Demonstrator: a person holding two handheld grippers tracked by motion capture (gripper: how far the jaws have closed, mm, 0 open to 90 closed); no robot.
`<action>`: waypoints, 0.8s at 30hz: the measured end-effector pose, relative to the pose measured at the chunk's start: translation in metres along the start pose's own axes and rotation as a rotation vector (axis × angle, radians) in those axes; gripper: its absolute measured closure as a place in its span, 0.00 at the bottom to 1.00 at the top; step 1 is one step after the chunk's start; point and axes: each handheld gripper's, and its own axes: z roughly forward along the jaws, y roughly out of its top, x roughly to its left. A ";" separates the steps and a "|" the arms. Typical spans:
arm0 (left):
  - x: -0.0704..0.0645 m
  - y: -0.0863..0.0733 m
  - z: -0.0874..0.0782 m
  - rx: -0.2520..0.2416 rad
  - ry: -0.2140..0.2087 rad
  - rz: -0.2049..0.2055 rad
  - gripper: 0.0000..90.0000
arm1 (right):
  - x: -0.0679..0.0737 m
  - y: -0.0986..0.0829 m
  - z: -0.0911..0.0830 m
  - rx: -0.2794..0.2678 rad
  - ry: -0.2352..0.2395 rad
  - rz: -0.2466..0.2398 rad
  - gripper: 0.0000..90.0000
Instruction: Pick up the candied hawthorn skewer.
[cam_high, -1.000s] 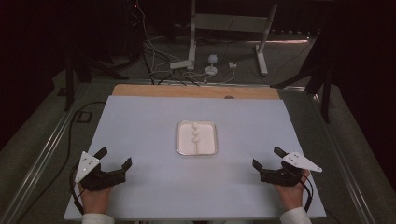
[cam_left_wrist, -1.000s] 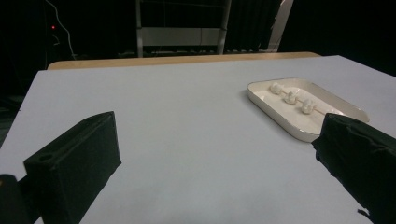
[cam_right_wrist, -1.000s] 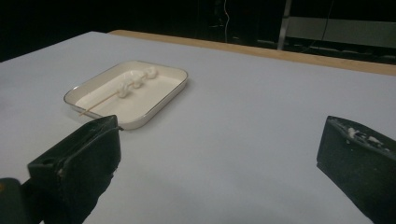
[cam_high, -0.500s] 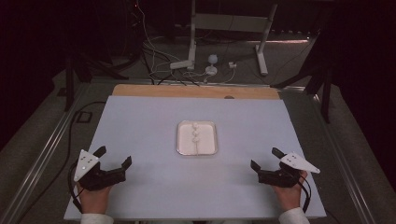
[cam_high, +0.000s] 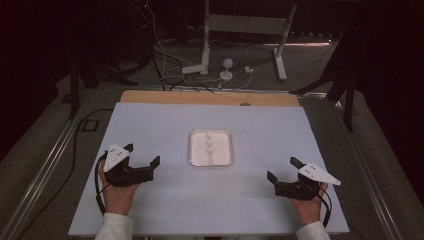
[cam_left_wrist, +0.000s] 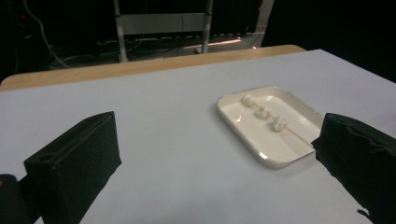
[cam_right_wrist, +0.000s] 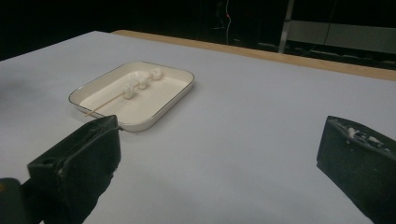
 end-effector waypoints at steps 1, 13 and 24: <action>-0.002 0.003 0.003 -0.001 -0.010 0.001 0.00 | 0.000 0.000 0.000 0.000 0.000 0.000 0.00; -0.029 0.031 0.044 0.008 -0.092 0.042 0.00 | 0.005 -0.003 -0.003 0.000 -0.001 0.003 0.00; -0.056 0.034 0.086 0.095 -0.066 0.055 0.00 | 0.003 -0.004 -0.004 0.004 -0.006 0.006 0.00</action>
